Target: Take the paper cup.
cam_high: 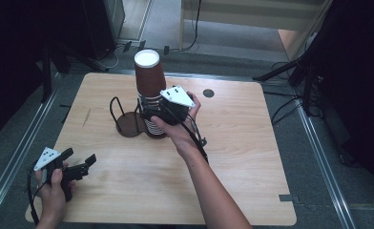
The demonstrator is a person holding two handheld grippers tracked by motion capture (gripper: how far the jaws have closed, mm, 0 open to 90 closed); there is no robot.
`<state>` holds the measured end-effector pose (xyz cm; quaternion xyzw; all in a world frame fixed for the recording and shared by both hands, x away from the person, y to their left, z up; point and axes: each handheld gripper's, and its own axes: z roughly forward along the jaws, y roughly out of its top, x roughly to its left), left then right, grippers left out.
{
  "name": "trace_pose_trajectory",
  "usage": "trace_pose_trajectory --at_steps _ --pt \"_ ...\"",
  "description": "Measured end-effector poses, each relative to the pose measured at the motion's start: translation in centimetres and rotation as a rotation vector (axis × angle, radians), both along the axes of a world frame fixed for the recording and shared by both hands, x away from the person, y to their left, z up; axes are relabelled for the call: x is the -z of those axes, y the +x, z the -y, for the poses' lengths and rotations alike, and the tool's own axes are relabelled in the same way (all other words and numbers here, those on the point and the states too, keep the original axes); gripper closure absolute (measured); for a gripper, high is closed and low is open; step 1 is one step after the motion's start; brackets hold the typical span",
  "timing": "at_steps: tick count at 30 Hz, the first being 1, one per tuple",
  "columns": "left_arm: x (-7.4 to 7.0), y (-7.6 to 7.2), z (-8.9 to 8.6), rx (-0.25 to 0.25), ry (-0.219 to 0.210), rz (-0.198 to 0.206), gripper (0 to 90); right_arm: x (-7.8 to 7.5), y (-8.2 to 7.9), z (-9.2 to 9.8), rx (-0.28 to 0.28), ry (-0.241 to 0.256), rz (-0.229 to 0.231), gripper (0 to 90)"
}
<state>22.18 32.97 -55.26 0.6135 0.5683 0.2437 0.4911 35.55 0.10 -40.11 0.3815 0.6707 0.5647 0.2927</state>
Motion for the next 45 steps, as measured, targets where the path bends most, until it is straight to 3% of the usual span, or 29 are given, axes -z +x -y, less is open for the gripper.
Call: trace_pose_trajectory --at_steps 14,26,35,40,45 --pt "0.0 0.0 0.0 -0.004 -0.001 -0.001 0.0 0.1 0.7 -1.2 -0.007 0.002 -0.012 0.5" --pt "0.0 0.0 0.0 -0.003 -0.002 -0.002 0.0 -1.3 1.8 -2.1 0.022 -0.005 0.025 3.7" --pt "0.0 0.0 0.0 -0.004 -0.002 -0.001 0.0 -1.8 2.1 -2.7 0.017 -0.026 0.025 7.8" --pt "0.0 0.0 0.0 -0.004 -0.001 -0.003 0.0 -2.1 2.0 -2.7 0.02 -0.033 0.055 9.4" --pt "0.0 0.0 0.0 -0.004 0.0 -0.003 0.0 -2.8 1.9 -2.6 0.019 -0.014 0.067 10.8"
